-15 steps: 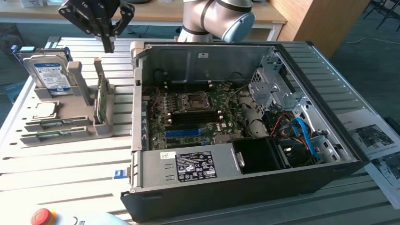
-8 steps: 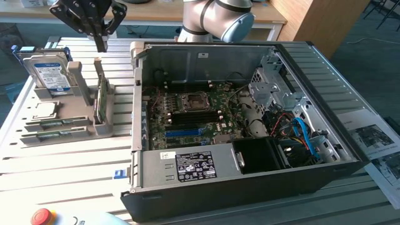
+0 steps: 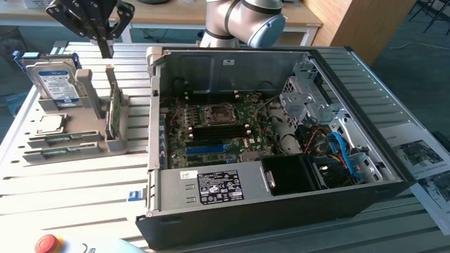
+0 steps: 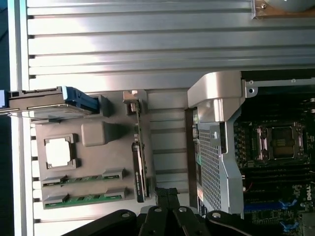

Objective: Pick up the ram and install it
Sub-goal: 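Reach for the ram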

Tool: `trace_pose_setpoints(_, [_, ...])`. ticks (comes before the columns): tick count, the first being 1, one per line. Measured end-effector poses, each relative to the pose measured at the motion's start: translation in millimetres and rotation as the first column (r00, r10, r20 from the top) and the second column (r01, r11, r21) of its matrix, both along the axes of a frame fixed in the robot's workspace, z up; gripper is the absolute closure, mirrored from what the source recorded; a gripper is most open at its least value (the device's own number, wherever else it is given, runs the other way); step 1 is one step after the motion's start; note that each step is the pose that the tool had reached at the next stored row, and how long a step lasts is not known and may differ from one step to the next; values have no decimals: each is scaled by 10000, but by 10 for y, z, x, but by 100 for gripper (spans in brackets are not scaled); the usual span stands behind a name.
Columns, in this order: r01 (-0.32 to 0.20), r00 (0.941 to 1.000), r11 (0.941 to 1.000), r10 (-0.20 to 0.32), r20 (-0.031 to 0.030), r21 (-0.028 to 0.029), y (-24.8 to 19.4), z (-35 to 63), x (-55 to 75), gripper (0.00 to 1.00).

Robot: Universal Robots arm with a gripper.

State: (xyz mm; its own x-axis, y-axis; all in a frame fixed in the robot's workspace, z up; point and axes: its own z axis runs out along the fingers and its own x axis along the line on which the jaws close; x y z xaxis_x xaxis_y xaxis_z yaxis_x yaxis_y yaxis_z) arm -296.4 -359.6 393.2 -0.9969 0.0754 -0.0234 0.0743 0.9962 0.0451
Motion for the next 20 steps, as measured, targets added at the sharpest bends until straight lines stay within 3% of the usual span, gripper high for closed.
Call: trace_pose_setpoints(20, [2, 10000, 10000, -2, -1, 0, 55, 0, -452, 90])
